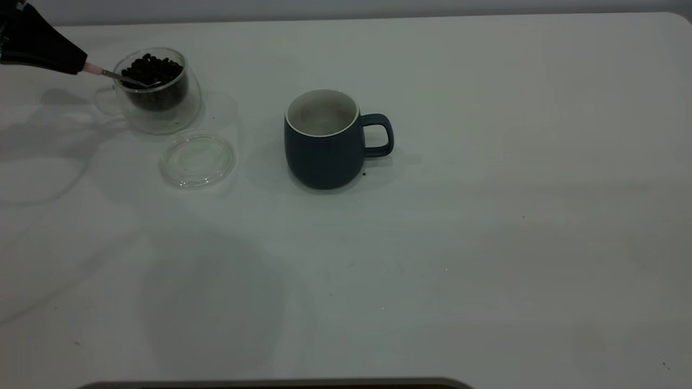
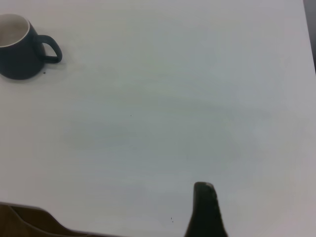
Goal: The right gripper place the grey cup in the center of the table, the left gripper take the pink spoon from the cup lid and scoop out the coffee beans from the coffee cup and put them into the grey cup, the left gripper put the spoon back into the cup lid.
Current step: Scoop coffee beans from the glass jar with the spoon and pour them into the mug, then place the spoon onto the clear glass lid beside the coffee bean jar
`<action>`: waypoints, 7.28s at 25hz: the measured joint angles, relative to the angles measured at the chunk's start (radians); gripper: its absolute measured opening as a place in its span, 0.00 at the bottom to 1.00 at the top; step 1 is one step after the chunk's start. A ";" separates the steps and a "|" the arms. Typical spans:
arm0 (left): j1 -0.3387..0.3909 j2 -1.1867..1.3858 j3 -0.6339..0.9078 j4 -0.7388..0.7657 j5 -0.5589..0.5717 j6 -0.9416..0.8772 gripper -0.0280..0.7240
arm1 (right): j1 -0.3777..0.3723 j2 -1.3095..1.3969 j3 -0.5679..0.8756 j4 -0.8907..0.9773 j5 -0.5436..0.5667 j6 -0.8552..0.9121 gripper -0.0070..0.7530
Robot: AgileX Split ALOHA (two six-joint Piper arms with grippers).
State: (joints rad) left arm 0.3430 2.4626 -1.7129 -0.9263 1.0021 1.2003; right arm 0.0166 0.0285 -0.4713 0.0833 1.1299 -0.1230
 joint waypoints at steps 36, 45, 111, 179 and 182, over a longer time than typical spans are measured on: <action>0.120 0.106 -0.001 -0.223 0.151 -0.128 0.20 | 0.000 0.000 0.000 0.000 0.000 0.000 0.79; 0.142 0.143 -0.001 -0.317 0.151 -0.126 0.20 | 0.000 0.000 0.000 0.000 0.000 0.000 0.79; -0.170 -0.027 0.255 -0.374 0.150 -0.094 0.20 | 0.000 0.000 0.000 0.000 0.000 0.000 0.79; 0.141 -0.126 0.591 -0.332 -0.005 0.257 0.20 | 0.000 0.000 0.000 0.001 0.000 0.000 0.79; 0.141 -0.106 0.591 -0.338 -0.034 0.264 0.20 | 0.000 0.000 0.000 0.001 0.000 0.000 0.79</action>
State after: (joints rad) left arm 0.4839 2.3562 -1.1221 -1.2644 0.9676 1.4647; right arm 0.0166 0.0285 -0.4713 0.0842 1.1297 -0.1230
